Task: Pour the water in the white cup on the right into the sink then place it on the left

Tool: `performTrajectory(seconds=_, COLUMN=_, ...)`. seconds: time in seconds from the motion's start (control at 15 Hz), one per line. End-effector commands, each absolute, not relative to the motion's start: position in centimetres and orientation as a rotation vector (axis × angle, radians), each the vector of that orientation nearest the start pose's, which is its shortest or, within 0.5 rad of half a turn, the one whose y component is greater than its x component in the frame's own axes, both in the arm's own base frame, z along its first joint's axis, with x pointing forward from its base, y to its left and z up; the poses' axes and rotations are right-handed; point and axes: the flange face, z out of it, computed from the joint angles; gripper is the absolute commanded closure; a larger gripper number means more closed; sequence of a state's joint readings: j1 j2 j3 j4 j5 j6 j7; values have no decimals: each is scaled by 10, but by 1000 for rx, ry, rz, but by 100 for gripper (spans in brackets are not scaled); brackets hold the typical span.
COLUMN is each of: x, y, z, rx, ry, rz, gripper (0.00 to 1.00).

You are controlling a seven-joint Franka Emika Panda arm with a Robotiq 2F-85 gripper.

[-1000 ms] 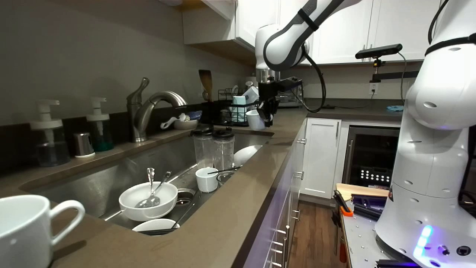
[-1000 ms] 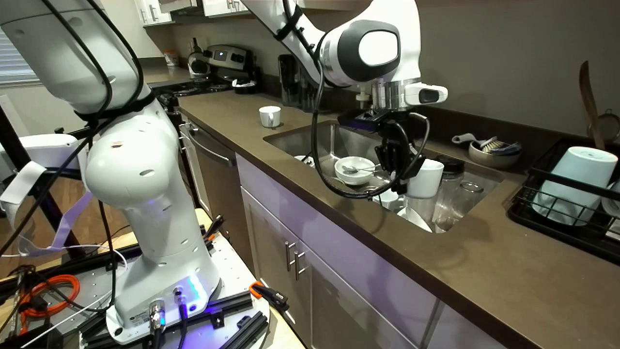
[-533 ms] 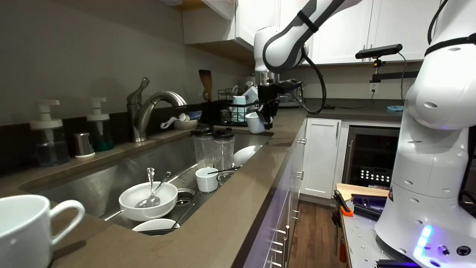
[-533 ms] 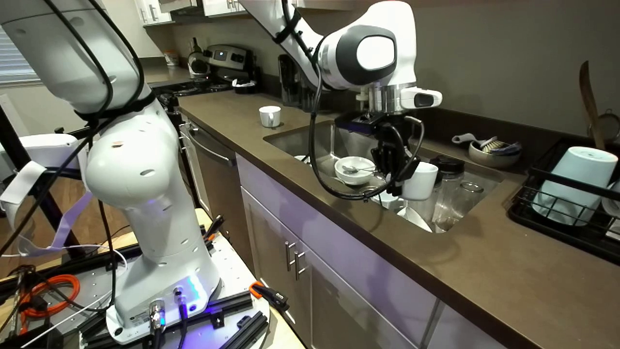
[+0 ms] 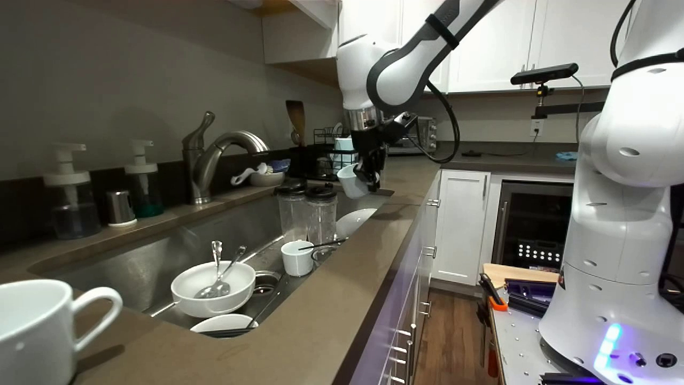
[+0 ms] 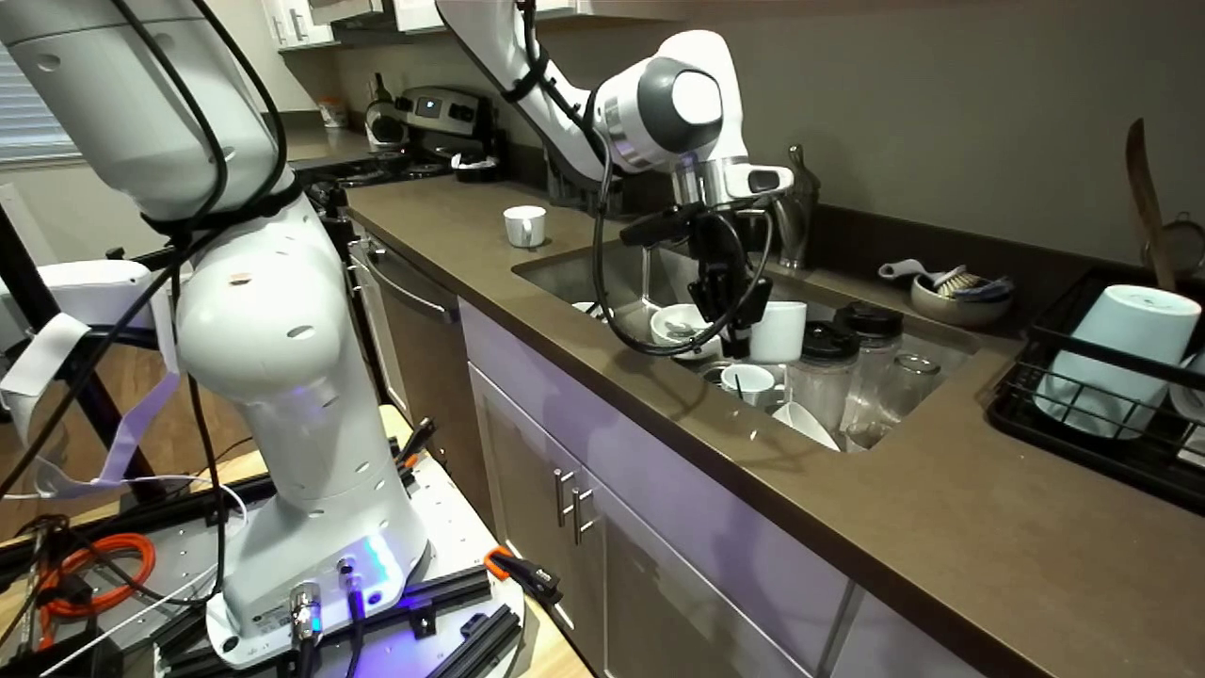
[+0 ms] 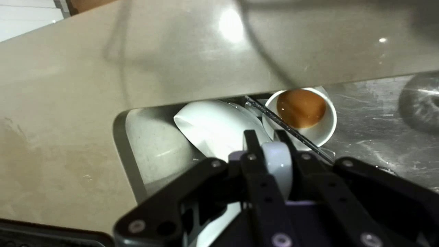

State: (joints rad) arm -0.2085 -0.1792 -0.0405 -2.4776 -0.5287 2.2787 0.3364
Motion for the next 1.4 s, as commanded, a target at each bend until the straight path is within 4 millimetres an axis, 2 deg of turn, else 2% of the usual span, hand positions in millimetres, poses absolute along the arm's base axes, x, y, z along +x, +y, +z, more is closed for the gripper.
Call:
performTrajectory(seconds=0.0, x=444, y=-110, z=378, rx=-3590, ry=333, rz=92, gripper=96)
performTrajectory(seconds=0.53, x=463, y=-109, z=404, rx=-3640, ry=163, rz=343, gripper=96)
performTrajectory(seconds=0.73, x=474, y=-108, z=402, rx=-3634, ry=53, rz=437, gripper=96)
performTrajectory(seconds=1.33, x=496, y=-95, z=375, rx=-3666, ry=-235, rz=829, gripper=96)
